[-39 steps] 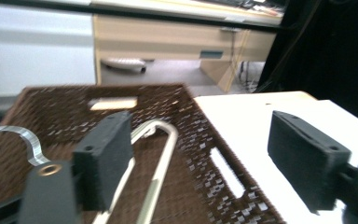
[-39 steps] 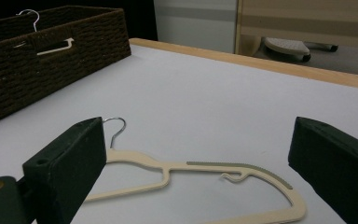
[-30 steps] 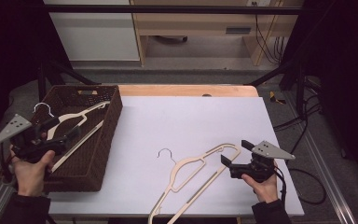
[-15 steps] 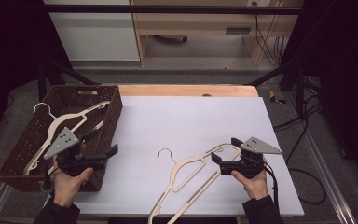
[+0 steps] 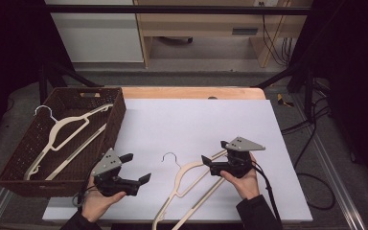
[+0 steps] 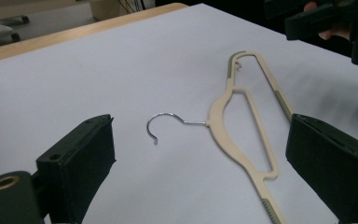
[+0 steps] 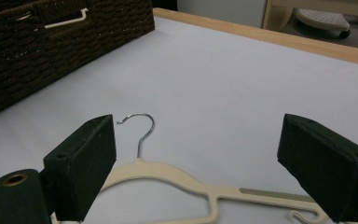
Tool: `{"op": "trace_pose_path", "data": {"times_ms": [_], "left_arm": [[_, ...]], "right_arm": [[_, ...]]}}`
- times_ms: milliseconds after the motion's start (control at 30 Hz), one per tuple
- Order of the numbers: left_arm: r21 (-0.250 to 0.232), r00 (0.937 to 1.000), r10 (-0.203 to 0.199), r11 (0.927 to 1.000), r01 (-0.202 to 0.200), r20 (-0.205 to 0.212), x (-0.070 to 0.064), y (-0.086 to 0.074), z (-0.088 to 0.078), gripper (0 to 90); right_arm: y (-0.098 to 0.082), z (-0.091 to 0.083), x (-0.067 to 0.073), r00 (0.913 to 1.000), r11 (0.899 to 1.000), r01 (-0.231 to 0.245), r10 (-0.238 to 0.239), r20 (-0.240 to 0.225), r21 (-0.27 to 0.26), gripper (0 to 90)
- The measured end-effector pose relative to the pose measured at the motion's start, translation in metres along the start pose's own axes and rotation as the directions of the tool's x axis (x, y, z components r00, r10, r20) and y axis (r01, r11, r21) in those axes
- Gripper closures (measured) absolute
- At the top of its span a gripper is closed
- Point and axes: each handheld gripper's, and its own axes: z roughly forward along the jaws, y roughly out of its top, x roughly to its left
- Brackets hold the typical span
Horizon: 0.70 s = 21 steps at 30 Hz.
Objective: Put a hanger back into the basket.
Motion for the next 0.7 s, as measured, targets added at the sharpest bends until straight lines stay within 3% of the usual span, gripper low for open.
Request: {"op": "trace_pose_path", "data": {"times_ms": [200, 333, 400, 700], "left_arm": [[0.011, 0.9993, -0.035, 0.9993, 0.035, 0.015, 0.002, -0.015, 0.005, 7.9], [0.026, 0.9995, -0.029, 0.9992, 0.029, 0.011, 0.005, -0.023, 0.008, 8.1], [0.03, 0.9977, -0.058, 0.9979, 0.057, 0.036, 0.007, -0.027, 0.011, 8.1], [0.063, 0.9982, -0.028, 0.9977, 0.024, 0.053, 0.002, -0.035, 0.018, 8.1]], "right_arm": [[0.004, 0.025, 0.014, 0.9995, 0.997, 0.033, -0.033, 0.003, 0.063, 16.7], [0.005, 0.045, 0.024, 0.9988, 0.994, 0.047, -0.045, -0.018, 0.103, 20.4], [0.004, 0.054, 0.029, 0.9982, 0.991, 0.059, -0.057, -0.019, 0.122, 23.6], [0.003, 0.089, 0.044, 0.9966, 0.975, 0.068, -0.057, -0.06, 0.21, 37.7]]}}
